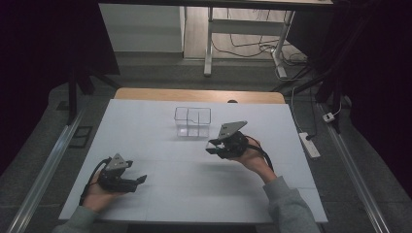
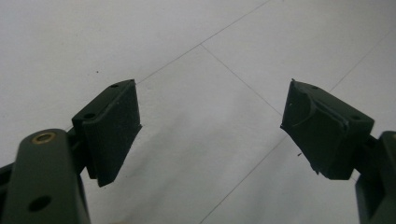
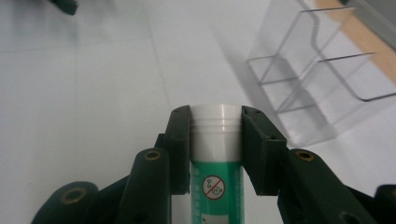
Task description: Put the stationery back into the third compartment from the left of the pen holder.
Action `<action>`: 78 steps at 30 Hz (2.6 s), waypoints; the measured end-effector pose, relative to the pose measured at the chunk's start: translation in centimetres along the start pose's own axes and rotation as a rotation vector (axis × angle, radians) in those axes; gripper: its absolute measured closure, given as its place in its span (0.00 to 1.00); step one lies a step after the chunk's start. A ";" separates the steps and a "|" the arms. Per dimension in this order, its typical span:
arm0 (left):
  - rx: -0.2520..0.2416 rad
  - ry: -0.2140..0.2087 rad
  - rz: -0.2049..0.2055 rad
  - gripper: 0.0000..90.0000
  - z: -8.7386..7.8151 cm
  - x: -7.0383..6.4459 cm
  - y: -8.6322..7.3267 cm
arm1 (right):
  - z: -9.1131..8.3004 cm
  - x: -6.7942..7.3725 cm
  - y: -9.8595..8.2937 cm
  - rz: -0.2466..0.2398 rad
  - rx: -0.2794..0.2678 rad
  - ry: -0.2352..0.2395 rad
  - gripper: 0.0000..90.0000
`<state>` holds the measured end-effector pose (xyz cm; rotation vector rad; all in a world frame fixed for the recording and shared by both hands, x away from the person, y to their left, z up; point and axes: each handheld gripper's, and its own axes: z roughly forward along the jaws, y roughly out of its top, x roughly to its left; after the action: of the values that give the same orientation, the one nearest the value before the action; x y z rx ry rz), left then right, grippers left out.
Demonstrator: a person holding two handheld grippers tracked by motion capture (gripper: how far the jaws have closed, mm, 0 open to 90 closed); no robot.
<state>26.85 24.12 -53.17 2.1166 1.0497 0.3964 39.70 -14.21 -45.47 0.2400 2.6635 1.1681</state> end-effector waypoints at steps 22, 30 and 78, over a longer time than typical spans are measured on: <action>0.002 0.001 0.007 0.21 0.0 0.0 0.0 | -1.5 -0.8 0.1 0.143 -0.154 -0.120 0.71; 0.003 0.001 0.008 0.21 0.0 -0.1 0.0 | -1.6 -1.0 0.1 0.182 -0.175 -0.134 0.71; -0.015 -0.011 0.008 0.21 -0.2 0.0 0.1 | -0.5 -5.3 4.7 0.352 -0.372 -0.301 0.71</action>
<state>26.76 24.17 -52.97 2.1078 1.0295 0.3951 44.92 -12.67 -41.00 0.7716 2.1503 1.5587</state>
